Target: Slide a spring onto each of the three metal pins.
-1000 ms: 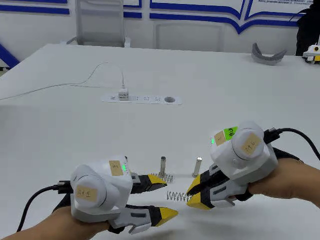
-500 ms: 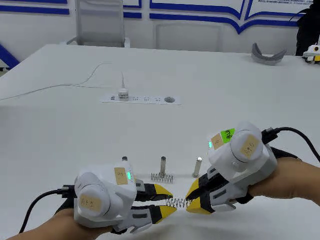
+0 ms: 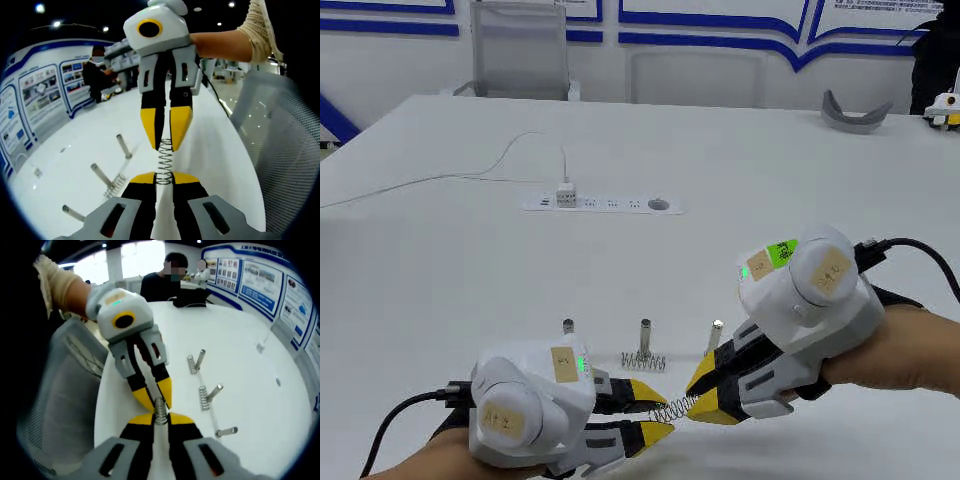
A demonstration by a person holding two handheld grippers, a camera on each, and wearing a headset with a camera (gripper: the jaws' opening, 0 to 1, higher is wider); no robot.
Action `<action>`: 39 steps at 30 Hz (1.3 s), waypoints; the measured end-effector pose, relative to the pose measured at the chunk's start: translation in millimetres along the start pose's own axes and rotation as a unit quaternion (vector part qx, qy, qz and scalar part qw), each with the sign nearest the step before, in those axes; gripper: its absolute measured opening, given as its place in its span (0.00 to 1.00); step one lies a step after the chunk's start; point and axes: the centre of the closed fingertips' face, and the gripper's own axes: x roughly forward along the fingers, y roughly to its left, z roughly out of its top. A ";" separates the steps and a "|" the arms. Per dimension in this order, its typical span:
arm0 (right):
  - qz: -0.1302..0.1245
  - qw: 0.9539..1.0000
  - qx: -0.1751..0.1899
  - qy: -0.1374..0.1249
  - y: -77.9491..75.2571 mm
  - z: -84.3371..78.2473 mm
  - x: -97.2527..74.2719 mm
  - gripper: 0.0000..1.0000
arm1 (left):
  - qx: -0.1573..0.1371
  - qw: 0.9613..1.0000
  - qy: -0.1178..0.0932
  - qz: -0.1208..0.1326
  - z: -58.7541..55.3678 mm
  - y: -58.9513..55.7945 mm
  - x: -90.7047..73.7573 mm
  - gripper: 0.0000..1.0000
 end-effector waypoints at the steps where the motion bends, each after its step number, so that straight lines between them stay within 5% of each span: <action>1: 0.000 1.000 -0.001 -0.001 0.2 1.5 -0.2 0.11 | 0.000 1.000 0.000 0.000 0.3 -0.3 0.2 0.11; 14: -0.004 0.999 -0.002 -0.033 2.5 21.7 1.0 0.12 | -0.026 1.000 -0.011 0.001 4.1 -1.2 1.7 0.11; 39: -0.030 0.998 0.030 -0.056 -5.7 26.0 1.4 0.12 | -0.071 0.996 -0.044 0.013 10.0 6.5 -0.1 0.13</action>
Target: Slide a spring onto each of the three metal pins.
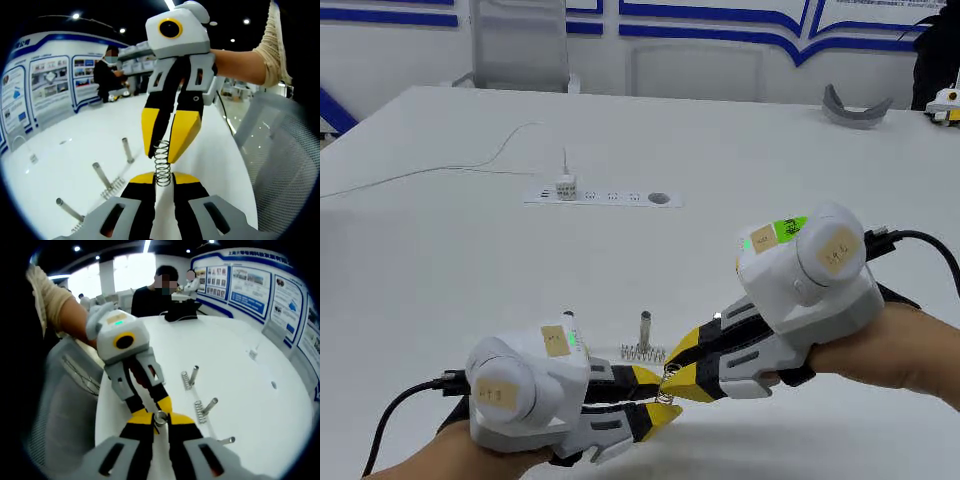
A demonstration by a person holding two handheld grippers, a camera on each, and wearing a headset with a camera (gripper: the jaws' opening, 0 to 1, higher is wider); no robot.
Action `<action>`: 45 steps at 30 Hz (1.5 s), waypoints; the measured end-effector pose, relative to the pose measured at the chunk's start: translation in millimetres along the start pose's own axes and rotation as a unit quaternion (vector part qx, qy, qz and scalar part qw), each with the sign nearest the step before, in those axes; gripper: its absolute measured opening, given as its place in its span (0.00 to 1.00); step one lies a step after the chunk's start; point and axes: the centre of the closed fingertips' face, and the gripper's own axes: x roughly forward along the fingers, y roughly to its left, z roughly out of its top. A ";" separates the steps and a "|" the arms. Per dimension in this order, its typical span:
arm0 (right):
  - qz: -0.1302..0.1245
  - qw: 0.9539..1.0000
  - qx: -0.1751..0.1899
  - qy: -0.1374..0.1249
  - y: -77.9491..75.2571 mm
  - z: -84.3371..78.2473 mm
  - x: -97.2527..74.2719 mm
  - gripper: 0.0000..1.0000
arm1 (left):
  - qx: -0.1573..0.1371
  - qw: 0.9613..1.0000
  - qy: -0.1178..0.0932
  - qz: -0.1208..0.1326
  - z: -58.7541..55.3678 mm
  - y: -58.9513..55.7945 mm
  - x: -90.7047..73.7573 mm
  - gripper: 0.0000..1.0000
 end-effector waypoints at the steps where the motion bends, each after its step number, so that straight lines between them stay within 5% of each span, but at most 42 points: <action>1: 0.000 1.000 0.000 0.000 -0.2 0.0 -0.2 0.12 | -0.002 1.000 0.001 0.001 -0.4 0.4 -0.1 0.16; 26: -0.036 0.999 0.016 0.002 -23.6 -5.3 -18.2 0.12 | -0.050 0.998 0.001 0.031 -10.0 11.9 -25.0 0.50; 45: -0.077 0.996 0.035 -0.001 -53.7 -8.9 -38.3 0.12 | -0.066 0.996 -0.002 0.067 -18.4 24.0 -57.2 0.60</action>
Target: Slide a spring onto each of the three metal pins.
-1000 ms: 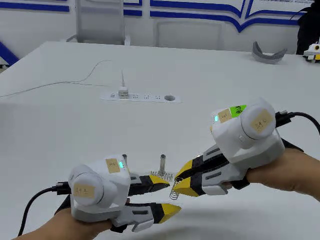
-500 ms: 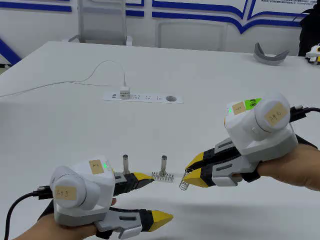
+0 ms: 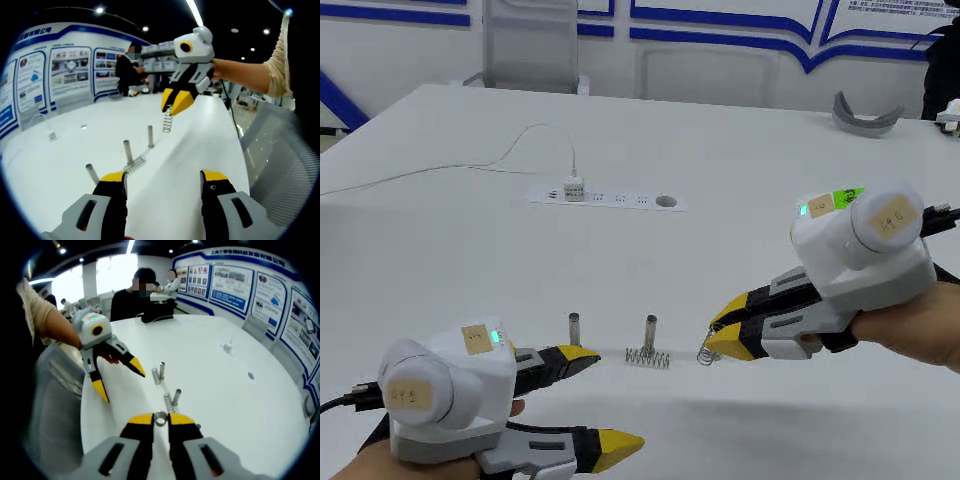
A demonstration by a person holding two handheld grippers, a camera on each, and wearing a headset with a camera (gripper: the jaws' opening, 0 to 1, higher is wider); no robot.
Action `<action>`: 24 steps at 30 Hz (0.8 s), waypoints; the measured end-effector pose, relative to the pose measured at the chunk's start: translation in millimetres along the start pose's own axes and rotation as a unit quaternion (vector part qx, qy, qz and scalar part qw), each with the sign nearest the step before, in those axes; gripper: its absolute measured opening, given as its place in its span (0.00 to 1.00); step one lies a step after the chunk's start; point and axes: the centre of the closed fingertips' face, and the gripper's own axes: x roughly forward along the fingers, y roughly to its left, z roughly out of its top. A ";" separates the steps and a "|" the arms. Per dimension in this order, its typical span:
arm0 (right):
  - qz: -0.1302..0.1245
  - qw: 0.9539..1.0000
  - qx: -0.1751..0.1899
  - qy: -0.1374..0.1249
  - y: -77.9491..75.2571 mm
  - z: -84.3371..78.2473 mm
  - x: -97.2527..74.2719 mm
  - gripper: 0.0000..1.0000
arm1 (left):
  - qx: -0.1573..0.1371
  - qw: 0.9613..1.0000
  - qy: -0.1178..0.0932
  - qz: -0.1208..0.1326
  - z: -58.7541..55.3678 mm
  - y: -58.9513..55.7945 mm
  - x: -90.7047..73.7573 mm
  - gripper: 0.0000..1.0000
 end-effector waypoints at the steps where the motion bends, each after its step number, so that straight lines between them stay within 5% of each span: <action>1: -0.003 1.000 0.001 -0.001 -1.9 0.3 -1.0 0.12 | -0.001 1.000 0.000 0.002 -0.6 0.8 -1.4 0.60; 24: -0.081 0.996 0.023 0.011 -44.7 -4.2 -9.3 0.12 | -0.029 0.998 0.001 0.062 -16.7 29.7 -34.0 0.66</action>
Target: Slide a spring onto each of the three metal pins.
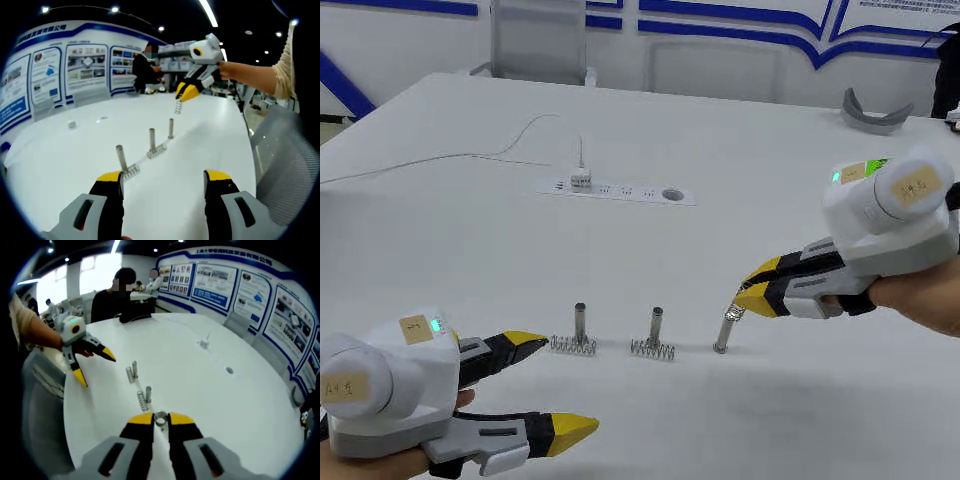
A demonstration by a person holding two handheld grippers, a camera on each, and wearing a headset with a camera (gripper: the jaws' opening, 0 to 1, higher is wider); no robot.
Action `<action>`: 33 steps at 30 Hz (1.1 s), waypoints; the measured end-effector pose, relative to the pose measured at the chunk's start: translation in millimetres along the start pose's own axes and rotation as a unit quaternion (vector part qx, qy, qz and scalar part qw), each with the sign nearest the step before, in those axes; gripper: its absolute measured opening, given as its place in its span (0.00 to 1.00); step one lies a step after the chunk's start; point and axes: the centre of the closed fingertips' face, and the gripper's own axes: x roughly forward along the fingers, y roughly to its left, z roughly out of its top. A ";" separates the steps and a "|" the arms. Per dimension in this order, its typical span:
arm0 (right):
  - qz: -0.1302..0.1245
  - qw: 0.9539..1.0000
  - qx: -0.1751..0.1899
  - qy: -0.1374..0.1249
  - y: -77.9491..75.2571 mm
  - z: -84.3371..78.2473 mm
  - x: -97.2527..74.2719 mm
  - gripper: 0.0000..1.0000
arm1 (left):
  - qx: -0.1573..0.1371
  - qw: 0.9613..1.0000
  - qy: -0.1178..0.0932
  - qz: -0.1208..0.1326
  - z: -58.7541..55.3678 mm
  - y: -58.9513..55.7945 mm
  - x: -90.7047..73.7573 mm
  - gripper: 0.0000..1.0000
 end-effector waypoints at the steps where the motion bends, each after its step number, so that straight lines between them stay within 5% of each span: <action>1: -0.006 1.000 0.002 0.001 -2.4 -0.2 0.4 0.12 | -0.001 1.000 0.000 0.002 -0.9 0.5 -0.7 0.66; 10: -0.022 1.000 0.013 0.011 -10.6 -3.7 8.1 0.12 | -0.010 1.000 0.002 0.008 -5.2 2.6 -4.3 0.68; 33: -0.016 0.999 0.022 0.040 -12.1 -20.3 28.0 0.12 | -0.017 1.000 0.001 0.014 -6.6 5.4 -7.2 0.68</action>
